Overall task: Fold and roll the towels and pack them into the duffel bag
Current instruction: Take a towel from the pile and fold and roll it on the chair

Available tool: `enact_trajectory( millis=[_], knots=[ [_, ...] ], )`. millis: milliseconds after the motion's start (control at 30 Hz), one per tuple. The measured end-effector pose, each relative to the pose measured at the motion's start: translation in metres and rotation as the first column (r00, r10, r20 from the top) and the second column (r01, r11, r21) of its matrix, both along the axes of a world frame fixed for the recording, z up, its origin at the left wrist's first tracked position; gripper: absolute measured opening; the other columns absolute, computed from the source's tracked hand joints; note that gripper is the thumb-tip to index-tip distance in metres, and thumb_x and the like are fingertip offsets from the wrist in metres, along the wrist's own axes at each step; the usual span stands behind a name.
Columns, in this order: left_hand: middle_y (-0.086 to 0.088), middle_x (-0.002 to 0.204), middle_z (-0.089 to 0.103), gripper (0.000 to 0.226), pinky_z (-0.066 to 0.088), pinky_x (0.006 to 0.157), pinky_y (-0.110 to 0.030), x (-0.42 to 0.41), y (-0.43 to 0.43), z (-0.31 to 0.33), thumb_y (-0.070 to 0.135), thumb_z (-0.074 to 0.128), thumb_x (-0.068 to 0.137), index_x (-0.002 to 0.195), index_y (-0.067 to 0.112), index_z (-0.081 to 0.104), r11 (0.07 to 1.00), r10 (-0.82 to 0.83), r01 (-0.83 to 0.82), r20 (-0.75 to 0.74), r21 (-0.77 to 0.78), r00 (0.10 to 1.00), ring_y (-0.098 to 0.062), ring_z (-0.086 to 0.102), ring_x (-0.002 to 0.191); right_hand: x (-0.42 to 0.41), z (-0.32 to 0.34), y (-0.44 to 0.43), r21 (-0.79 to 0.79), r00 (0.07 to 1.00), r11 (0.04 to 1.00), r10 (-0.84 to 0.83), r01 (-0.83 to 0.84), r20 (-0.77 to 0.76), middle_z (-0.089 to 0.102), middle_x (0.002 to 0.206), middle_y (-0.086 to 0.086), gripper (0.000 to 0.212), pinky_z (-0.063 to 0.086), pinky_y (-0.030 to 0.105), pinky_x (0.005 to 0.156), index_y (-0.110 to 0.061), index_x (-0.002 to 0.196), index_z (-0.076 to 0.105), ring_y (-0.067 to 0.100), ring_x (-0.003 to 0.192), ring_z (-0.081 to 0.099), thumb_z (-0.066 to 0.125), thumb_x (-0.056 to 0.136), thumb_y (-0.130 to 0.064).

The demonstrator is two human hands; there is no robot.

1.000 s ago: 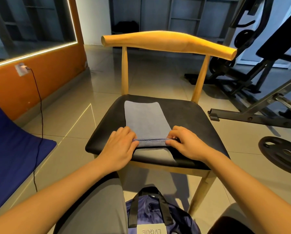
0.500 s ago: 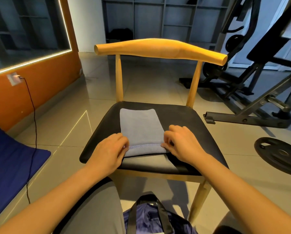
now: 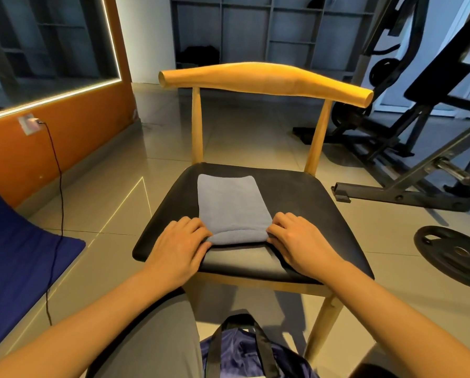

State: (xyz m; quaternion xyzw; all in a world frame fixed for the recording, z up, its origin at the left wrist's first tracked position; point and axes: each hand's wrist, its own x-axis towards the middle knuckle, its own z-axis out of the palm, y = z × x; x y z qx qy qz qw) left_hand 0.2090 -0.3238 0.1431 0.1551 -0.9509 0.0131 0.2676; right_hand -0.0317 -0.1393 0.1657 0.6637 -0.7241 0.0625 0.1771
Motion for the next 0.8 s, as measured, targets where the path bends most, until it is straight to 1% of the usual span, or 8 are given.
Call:
enact_trajectory(
  millis=[133, 333, 400, 467, 533, 633, 700, 800],
  knots=[
    [0.013, 0.104, 0.050, 0.019, 0.035, 0.081, -0.027, -0.004, 0.001, 0.001, 0.039, 0.043, 0.106, 0.102, 0.027, 0.058, 0.976, 0.112, -0.108, -0.011, 0.191, 0.994, -0.009, 0.041, 0.094, 0.000, 0.013, -0.005, 0.146, 0.988, 0.989, -0.051, 0.029, 0.149, 0.048, 0.095, -0.003, 0.026, 0.048, 0.038, 0.066, -0.022, 0.101, 0.054, 0.016, 0.075, 0.048, 0.037, 0.107, -0.041],
    [0.007, 0.105, 0.048, 0.033, 0.041, 0.087, -0.031, -0.015, -0.008, 0.010, 0.030, 0.034, 0.107, 0.094, 0.018, 0.062, 0.906, 0.200, -0.247, 0.166, 0.345, 0.966, -0.013, 0.041, 0.094, -0.002, 0.028, -0.013, 0.386, 0.908, 0.922, -0.181, 0.022, 0.379, 0.052, 0.088, -0.001, 0.035, 0.045, 0.036, 0.073, -0.023, 0.084, 0.053, 0.016, 0.079, 0.053, 0.036, 0.108, -0.041],
    [0.004, 0.103, 0.051, 0.037, 0.042, 0.086, -0.033, -0.019, -0.013, 0.015, 0.031, 0.035, 0.107, 0.094, 0.014, 0.065, 0.874, 0.212, -0.287, 0.223, 0.391, 0.951, -0.014, 0.043, 0.094, -0.003, 0.032, -0.019, 0.437, 0.877, 0.899, -0.240, 0.038, 0.417, 0.058, 0.087, 0.005, 0.039, 0.046, 0.040, 0.074, -0.017, 0.081, 0.058, 0.021, 0.079, 0.056, 0.039, 0.107, -0.038],
    [0.000, 0.092, 0.055, 0.041, 0.045, 0.077, -0.033, -0.024, -0.018, 0.018, 0.034, 0.042, 0.105, 0.085, 0.010, 0.068, 0.845, 0.228, -0.316, 0.245, 0.432, 0.942, -0.017, 0.048, 0.087, -0.005, 0.035, -0.024, 0.473, 0.855, 0.878, -0.299, 0.072, 0.425, 0.064, 0.084, 0.008, 0.041, 0.051, 0.043, 0.074, -0.015, 0.081, 0.064, 0.025, 0.079, 0.060, 0.043, 0.104, -0.041],
    [0.000, 0.078, 0.056, 0.041, 0.048, 0.070, -0.034, -0.025, -0.023, 0.020, 0.040, 0.052, 0.099, 0.072, 0.012, 0.066, 0.842, 0.251, -0.320, 0.210, 0.435, 0.945, -0.017, 0.053, 0.079, -0.008, 0.037, -0.027, 0.438, 0.862, 0.890, -0.315, 0.125, 0.396, 0.065, 0.083, 0.002, 0.038, 0.055, 0.042, 0.073, -0.020, 0.080, 0.067, 0.021, 0.076, 0.062, 0.051, 0.099, -0.049],
    [0.009, 0.080, 0.056, 0.025, 0.046, 0.074, -0.031, -0.022, -0.020, 0.021, 0.041, 0.065, 0.092, 0.074, 0.025, 0.061, 0.878, 0.257, -0.251, 0.041, 0.407, 0.966, -0.010, 0.052, 0.079, -0.005, 0.034, -0.023, 0.188, 0.929, 0.969, -0.210, 0.158, 0.305, 0.058, 0.089, -0.008, 0.023, 0.055, 0.036, 0.068, -0.027, 0.087, 0.060, 0.014, 0.076, 0.058, 0.063, 0.093, -0.050],
    [0.011, 0.085, 0.058, 0.016, 0.047, 0.073, -0.030, -0.019, -0.014, 0.017, 0.036, 0.065, 0.094, 0.082, 0.025, 0.065, 0.964, 0.136, -0.111, -0.088, 0.242, 0.987, -0.008, 0.050, 0.079, 0.002, 0.024, -0.022, 0.056, 0.980, 0.996, -0.077, 0.068, 0.182, 0.056, 0.093, -0.005, 0.012, 0.052, 0.039, 0.066, -0.024, 0.091, 0.064, 0.018, 0.079, 0.056, 0.064, 0.094, -0.035],
    [0.004, 0.096, 0.067, 0.027, 0.049, 0.071, -0.036, -0.011, -0.011, 0.003, 0.033, 0.051, 0.101, 0.100, 0.018, 0.074, 0.994, -0.100, 0.095, -0.089, -0.061, 0.991, -0.015, 0.055, 0.086, 0.009, 0.004, -0.017, -0.029, 1.000, 0.999, -0.016, 0.017, 0.009, 0.060, 0.089, 0.001, 0.005, 0.048, 0.040, 0.062, -0.017, 0.085, 0.067, 0.024, 0.075, 0.054, 0.065, 0.090, -0.017]
  ],
)
